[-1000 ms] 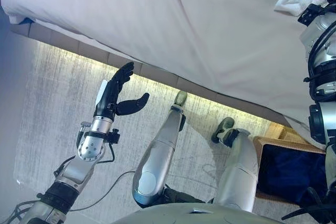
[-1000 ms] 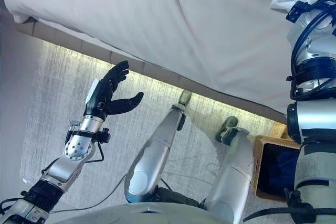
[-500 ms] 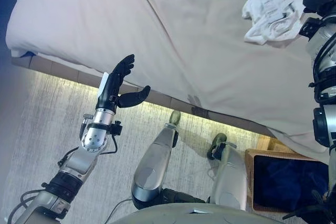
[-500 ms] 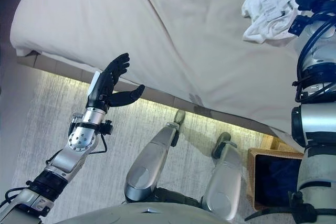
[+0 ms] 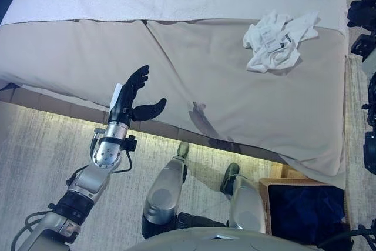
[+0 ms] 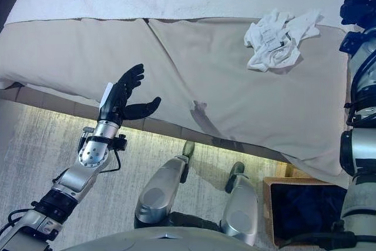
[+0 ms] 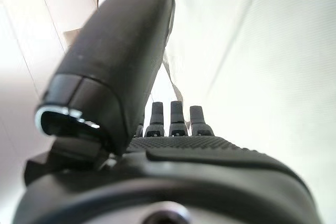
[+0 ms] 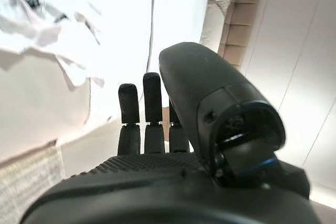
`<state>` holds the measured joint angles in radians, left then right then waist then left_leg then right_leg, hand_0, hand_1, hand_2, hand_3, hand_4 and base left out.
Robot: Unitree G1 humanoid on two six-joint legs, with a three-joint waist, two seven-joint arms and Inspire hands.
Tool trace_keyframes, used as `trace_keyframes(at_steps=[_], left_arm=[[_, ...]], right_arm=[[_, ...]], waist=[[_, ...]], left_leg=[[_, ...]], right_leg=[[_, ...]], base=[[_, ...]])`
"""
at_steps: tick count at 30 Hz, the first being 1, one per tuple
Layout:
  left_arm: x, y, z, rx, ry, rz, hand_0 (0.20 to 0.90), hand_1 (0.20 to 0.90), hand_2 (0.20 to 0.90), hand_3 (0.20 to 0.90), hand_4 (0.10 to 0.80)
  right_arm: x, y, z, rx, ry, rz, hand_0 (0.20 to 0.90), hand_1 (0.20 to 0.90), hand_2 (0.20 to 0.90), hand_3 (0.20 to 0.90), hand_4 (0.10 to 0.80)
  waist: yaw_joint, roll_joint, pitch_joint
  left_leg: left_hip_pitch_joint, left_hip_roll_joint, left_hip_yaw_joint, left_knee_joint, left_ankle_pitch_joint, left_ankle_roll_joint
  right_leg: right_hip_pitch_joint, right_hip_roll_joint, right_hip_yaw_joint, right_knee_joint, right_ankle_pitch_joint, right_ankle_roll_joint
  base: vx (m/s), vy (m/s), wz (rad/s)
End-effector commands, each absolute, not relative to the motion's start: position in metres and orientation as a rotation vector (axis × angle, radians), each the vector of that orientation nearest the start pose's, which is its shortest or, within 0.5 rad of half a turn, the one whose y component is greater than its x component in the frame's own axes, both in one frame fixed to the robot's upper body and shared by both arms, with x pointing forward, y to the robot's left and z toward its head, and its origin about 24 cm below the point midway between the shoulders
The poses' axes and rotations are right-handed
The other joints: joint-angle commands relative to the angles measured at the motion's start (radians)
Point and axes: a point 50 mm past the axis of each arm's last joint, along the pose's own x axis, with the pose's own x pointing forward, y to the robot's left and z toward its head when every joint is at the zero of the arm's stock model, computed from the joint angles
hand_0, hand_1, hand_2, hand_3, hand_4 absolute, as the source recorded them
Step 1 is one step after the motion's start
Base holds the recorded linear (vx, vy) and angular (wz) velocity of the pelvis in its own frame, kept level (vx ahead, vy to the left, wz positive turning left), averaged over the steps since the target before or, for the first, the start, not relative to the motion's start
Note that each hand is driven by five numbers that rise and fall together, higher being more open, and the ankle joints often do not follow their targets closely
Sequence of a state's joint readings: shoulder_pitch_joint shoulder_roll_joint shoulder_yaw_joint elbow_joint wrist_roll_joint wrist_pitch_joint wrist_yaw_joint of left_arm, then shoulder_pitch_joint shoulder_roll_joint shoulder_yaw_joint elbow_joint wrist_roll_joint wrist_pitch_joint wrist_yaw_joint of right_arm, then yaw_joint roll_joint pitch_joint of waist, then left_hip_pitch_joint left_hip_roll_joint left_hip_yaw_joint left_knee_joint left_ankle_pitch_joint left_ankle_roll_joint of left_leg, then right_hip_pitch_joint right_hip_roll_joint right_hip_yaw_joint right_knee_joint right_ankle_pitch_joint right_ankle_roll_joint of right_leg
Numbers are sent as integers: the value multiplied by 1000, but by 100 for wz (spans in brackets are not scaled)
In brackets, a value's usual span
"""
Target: Pick up the clothes from the bed and place them into the basket
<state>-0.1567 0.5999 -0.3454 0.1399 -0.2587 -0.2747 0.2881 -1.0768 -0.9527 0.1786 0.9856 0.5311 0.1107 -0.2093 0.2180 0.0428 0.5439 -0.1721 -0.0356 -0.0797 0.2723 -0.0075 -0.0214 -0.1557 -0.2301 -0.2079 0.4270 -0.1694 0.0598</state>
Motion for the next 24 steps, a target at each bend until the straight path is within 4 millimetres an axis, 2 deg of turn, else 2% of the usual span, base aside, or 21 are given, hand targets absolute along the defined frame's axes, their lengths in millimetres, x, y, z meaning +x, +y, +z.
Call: trace_keyframes(at_steps=[1, 6, 11, 18, 22, 24], left_arm=[[271, 195, 88, 266, -312, -32, 900, 900, 900, 900, 800], [271, 189, 91, 243, -333, -48, 900, 900, 900, 900, 800], [270, 185, 87, 234, -316, -71, 900, 900, 900, 900, 800], [270, 184, 81, 211, -280, -49, 900, 900, 900, 900, 800], [269, 186, 80, 188, -270, -30, 900, 900, 900, 900, 800], [270, 189, 84, 185, -269, -27, 900, 900, 900, 900, 800]], right_arm=[[348, -359, 307, -421, -287, -652, 900, 900, 900, 900, 800], [355, -344, 319, -478, -303, -700, 900, 900, 900, 900, 800], [362, -339, 311, -537, -242, -727, 900, 900, 900, 900, 800], [369, -330, 296, -571, -192, -686, 900, 900, 900, 900, 800], [370, -327, 296, -576, -211, -664, 900, 900, 900, 900, 800], [368, -328, 296, -592, -221, -665, 900, 900, 900, 900, 800]], waist=[[-11, -28, -120], [-4, 2, -82], [0, 17, -71], [-19, 16, -100], [-36, 8, -119], [-35, 6, -119]], left_leg=[[-81, 13, 50, 145, -148, 16], [-119, -4, 33, 141, -123, 14], [-104, -9, 12, 75, -81, 9], [-42, -3, 5, -65, -28, 5], [-21, -4, 27, -76, -37, 9], [-34, -5, 35, -50, -50, 21]], right_leg=[[-6, 50, -61, -31, 18, -74], [-53, 47, -68, -7, 18, -81], [-53, 49, -70, -44, 38, -75], [-27, 65, -46, -172, 100, -48], [-10, 61, -20, -216, 120, -35], [-29, 55, -19, -155, 101, -34]], base=[[-73, -4, 2], [-58, 9, 5], [25, 6, 7], [60, 42, 1], [72, 106, -11], [37, 117, -20]])
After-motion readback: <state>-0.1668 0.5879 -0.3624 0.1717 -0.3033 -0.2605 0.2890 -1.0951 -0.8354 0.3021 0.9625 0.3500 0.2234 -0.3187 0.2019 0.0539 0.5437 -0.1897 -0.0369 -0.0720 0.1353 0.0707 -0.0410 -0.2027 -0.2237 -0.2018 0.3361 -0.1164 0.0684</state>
